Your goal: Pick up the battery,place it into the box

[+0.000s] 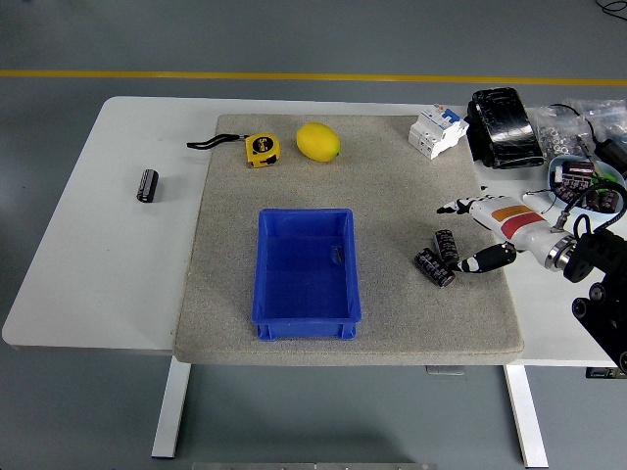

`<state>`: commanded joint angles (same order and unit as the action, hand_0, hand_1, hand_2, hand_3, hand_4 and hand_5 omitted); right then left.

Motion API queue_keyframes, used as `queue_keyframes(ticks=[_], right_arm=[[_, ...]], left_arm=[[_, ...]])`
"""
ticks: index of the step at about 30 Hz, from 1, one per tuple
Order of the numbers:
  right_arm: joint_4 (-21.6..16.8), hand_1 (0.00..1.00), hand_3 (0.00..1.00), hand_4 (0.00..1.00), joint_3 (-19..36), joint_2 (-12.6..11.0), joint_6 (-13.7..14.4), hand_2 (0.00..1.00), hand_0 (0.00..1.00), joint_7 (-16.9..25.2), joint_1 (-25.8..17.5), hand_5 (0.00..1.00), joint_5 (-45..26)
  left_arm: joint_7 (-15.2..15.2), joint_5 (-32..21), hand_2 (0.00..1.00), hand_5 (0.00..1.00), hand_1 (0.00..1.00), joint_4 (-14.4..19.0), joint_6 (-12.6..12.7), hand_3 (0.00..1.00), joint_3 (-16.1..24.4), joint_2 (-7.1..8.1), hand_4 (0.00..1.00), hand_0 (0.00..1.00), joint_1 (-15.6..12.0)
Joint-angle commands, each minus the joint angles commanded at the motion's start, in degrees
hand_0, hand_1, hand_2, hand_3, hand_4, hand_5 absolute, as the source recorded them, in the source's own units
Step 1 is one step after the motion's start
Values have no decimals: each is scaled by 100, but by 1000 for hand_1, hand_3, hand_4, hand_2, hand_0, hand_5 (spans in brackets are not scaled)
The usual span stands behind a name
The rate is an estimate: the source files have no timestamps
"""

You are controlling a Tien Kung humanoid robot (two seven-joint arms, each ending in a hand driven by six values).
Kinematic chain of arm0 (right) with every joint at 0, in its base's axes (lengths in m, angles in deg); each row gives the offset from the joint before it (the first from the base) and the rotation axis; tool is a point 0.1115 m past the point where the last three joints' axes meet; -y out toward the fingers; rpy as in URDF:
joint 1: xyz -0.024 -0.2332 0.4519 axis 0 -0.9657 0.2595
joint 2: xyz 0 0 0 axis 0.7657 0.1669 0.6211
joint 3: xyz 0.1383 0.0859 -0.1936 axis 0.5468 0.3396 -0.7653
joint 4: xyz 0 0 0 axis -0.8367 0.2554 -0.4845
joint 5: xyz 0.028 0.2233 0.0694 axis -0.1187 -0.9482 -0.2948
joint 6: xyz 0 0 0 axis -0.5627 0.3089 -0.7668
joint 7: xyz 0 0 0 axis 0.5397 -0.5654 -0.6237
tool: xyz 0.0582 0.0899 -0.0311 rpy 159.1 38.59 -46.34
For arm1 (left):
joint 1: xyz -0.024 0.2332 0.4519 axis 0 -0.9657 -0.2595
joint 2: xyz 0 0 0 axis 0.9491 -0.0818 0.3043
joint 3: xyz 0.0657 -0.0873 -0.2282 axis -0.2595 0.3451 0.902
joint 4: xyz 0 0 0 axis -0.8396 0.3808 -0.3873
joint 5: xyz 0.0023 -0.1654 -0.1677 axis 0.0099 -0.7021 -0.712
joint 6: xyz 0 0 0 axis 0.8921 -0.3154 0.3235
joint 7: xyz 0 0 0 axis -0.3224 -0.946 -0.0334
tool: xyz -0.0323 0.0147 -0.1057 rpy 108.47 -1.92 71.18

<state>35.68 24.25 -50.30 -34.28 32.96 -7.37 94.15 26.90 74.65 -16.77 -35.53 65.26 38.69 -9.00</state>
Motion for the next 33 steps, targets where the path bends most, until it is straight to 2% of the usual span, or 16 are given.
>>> queue_keyframes(ticks=[8,24,25,30,31,33], right_arm=[[90,719,784,981,-52,-13,69,749,770,46,48,255,-64],[409,702,766,971,-202,260,178,732,731,101,184,256,-193],[421,679,682,921,-218,265,184,716,695,105,189,253,-195],[507,679,682,921,-324,299,226,716,695,170,216,253,-283],[513,644,572,827,-331,300,228,658,661,184,220,235,-299],[529,644,572,827,-347,301,236,658,661,209,230,235,-323]], left_arm=[[7,-30,566,758,522,-2,4,666,-24,0,630,506,25],[-2,9,560,756,518,6,-4,667,-26,11,630,504,78],[-2,13,560,756,517,6,-3,668,-22,11,630,503,81],[-5,3,560,756,517,8,3,668,-21,8,630,503,100],[-6,2,555,756,517,9,2,668,-24,9,630,502,103],[-9,3,555,756,517,10,1,668,-23,8,630,502,105]])
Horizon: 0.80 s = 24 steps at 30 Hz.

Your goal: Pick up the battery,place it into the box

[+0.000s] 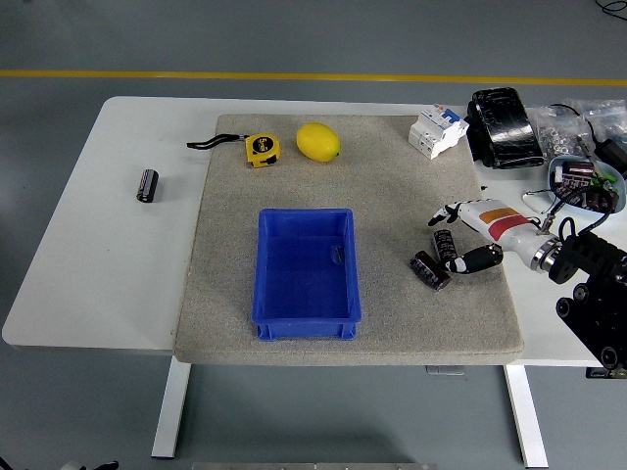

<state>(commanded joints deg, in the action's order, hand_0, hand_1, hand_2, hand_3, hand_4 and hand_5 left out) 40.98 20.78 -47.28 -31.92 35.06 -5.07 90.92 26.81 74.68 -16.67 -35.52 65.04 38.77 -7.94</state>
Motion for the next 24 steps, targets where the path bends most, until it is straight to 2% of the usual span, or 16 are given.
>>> queue_keyframes(ticks=[3,4,9,10,15,16,21,22,24], right_arm=[[37,644,572,827,-35,-3,-2,658,661,15,16,235,-7],[47,567,509,736,-47,-3,-5,584,618,16,20,200,-8],[93,567,509,736,-91,6,-32,584,618,22,26,200,-26],[104,516,496,713,-93,10,-34,557,569,20,24,184,-22],[103,516,496,713,-95,6,-40,557,569,20,6,184,-33],[102,480,491,711,-90,6,-40,540,530,19,3,168,-39],[66,480,491,711,-87,8,-32,540,530,26,-13,168,-32],[48,471,490,710,-82,5,-32,540,494,30,-17,168,-23],[-5,471,490,710,-66,-7,-36,540,494,37,-30,168,-4]], left_arm=[[-5,-3,555,756,517,3,-1,668,-6,-2,630,502,0],[-7,-2,556,756,516,3,-2,668,-6,-2,630,500,0],[-12,-11,556,756,516,7,-7,668,-16,-2,630,500,-1],[-12,-19,553,755,516,8,-7,668,-26,-1,630,500,2],[-9,-23,553,755,516,7,-5,668,-28,0,630,500,2],[-10,-22,553,756,514,7,-4,670,-23,1,631,500,-1],[-34,41,553,756,514,14,-20,670,11,5,631,500,-28],[-38,51,552,754,516,14,-20,669,23,4,630,500,-37],[-43,62,552,754,516,15,-17,669,38,3,630,500,-54]])
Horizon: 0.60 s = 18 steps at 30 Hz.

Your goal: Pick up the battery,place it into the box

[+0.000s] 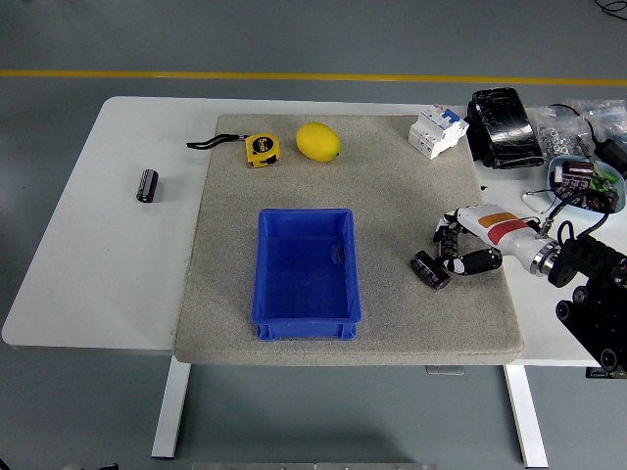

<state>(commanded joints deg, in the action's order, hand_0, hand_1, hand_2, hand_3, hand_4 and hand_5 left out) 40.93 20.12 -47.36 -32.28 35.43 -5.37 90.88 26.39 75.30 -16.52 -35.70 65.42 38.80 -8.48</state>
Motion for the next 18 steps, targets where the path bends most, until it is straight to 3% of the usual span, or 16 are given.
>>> queue_keyframes(ticks=[9,13,18], right_arm=[[-508,470,488,694,354,-77,-66,536,487,30,-31,167,72],[-1049,472,488,682,632,-24,-154,533,496,-35,-69,161,8],[-1834,472,487,678,480,-22,-272,532,501,-117,14,159,-236]], left_arm=[[-22,121,552,752,516,2,-23,668,85,19,630,500,-51],[-28,168,551,752,516,1,-27,666,122,24,630,500,-65],[-32,209,551,752,515,1,-36,667,143,36,630,499,-66]])
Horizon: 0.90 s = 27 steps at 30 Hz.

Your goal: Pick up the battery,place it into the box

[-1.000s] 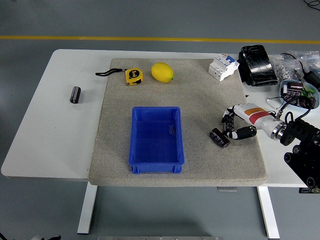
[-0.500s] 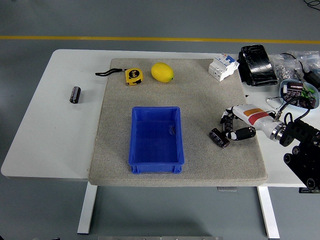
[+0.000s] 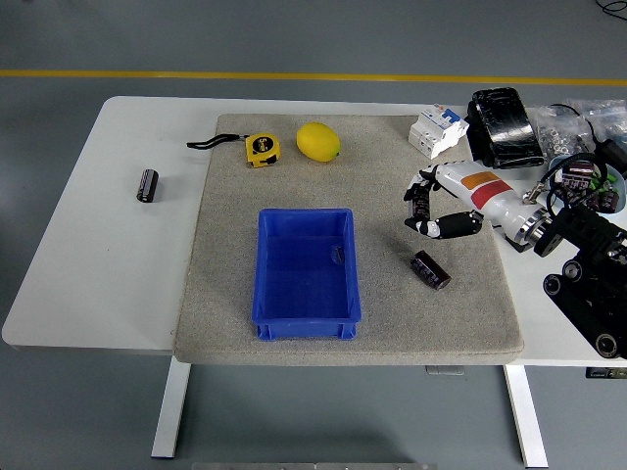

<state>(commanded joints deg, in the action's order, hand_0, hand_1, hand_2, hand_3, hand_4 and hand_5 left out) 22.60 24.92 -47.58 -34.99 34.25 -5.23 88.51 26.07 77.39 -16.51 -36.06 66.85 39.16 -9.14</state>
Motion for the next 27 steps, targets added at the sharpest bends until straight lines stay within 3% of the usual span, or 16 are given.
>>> queue_keyframes(ticks=[8,9,10,15,16,21,22,27], right_arm=[[-1048,474,487,678,-694,105,-258,532,498,-170,308,156,-398],[-1116,474,487,678,-776,157,-347,532,498,-223,355,156,-346],[-1158,536,514,717,-848,205,-430,570,553,-264,399,177,-294],[-1104,536,514,717,-1170,387,-708,570,553,-373,612,177,-236],[-1072,631,908,858,-1204,409,-725,720,644,-384,637,235,-244],[-938,631,908,858,-1221,452,-839,720,644,-415,685,235,-216],[-930,755,998,963,-1220,438,-847,863,790,-407,684,262,-235],[-865,755,998,963,-1217,400,-858,863,790,-380,664,262,-667]], left_arm=[[2,12,545,751,515,2,0,668,-1,19,630,497,45],[3,15,545,751,515,2,1,668,1,22,630,497,49],[2,26,536,751,515,1,2,668,12,23,630,496,53],[2,85,536,751,515,-1,9,668,62,31,630,496,99],[2,103,531,751,508,-2,13,668,82,29,630,493,104],[3,164,531,751,508,-4,35,668,167,21,630,493,140],[2,179,528,750,505,-4,34,667,185,23,629,492,139],[-16,232,528,750,505,-2,29,667,247,21,629,492,121]])
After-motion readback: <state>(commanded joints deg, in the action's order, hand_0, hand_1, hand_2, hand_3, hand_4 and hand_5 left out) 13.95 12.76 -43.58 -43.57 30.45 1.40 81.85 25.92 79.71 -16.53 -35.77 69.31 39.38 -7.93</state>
